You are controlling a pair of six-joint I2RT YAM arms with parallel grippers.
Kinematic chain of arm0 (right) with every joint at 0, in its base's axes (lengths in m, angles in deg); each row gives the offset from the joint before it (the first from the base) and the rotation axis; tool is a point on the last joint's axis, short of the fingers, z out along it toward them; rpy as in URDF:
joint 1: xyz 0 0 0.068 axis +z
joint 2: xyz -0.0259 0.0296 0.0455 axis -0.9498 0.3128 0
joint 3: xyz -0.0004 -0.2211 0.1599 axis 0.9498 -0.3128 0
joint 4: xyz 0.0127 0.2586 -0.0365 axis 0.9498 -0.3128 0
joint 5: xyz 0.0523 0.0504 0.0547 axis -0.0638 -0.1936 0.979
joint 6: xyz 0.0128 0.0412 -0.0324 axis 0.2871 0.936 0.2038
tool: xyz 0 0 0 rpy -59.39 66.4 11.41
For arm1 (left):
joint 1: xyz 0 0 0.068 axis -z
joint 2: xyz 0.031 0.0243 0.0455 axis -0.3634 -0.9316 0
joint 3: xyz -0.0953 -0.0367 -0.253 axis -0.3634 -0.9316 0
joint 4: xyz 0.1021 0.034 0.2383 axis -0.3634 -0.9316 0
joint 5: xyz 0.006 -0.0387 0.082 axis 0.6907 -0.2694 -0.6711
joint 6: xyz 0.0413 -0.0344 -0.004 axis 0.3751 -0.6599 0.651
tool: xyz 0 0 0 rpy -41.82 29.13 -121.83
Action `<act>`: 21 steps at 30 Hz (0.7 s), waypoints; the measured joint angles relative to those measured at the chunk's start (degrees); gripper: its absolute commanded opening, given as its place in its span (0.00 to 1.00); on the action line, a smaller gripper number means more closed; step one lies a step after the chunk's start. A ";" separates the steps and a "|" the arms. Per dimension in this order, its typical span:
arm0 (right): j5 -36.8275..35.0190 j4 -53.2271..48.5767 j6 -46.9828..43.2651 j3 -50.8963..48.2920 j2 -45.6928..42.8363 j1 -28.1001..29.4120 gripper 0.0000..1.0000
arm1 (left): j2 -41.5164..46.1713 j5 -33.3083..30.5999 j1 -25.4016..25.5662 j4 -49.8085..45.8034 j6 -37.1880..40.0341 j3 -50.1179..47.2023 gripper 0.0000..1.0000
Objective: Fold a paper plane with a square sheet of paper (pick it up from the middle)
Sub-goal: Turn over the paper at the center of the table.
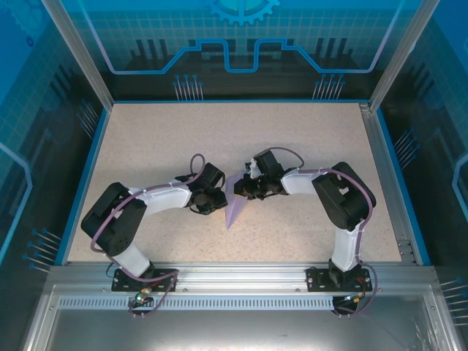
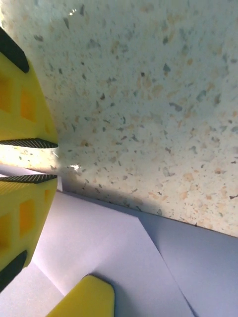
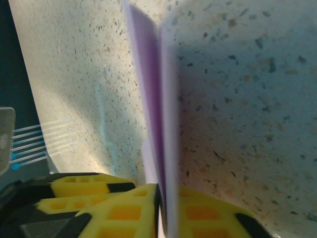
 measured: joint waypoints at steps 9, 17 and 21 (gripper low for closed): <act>-13.25 -24.33 -13.46 11.41 -8.44 0.02 0.07 | 14.19 -6.01 -0.07 -1.70 -1.77 -4.96 0.32; -53.13 -59.04 -21.07 30.10 -8.39 5.66 0.07 | 20.48 -11.06 -1.51 -4.07 -3.17 -10.36 0.33; -64.35 -70.03 -20.61 36.00 -0.72 10.03 0.09 | 23.78 -14.36 -1.68 -6.19 -5.73 -11.96 0.35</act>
